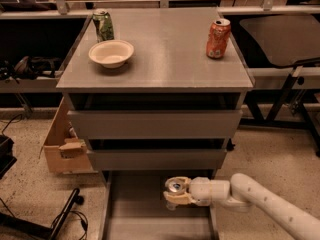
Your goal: Pick redbull can from bottom drawer and place on counter
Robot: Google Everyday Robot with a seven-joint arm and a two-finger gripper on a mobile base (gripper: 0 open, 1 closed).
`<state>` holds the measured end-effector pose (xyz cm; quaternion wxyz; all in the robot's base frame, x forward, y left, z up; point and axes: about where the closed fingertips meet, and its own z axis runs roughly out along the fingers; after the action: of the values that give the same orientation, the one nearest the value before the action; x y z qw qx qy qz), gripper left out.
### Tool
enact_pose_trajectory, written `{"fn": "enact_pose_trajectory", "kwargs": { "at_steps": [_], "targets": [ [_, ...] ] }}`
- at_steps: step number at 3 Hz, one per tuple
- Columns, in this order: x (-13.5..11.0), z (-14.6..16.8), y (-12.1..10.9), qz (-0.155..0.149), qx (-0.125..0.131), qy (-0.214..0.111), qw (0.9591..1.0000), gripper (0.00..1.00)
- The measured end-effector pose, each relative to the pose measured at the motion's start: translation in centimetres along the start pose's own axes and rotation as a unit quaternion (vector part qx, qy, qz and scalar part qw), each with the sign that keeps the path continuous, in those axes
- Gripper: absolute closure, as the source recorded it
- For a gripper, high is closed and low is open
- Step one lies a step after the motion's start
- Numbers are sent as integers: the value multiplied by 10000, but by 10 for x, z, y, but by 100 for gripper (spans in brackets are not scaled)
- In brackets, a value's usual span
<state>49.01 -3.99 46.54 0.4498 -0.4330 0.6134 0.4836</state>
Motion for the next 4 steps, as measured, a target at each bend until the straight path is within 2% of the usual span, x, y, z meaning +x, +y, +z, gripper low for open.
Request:
{"fn": "enact_pose_trajectory", "kwargs": {
  "at_steps": [1,2,3,4],
  "targets": [
    [-81,-50,20,4,36,-5,10000,100],
    [-186,-99,13,-186,241,123,9995,100],
    [-293,-135,-8,-402,597,281,9970,100],
    [-415,-163,-31,-504,1110,370,9919,100]
  ]
}}
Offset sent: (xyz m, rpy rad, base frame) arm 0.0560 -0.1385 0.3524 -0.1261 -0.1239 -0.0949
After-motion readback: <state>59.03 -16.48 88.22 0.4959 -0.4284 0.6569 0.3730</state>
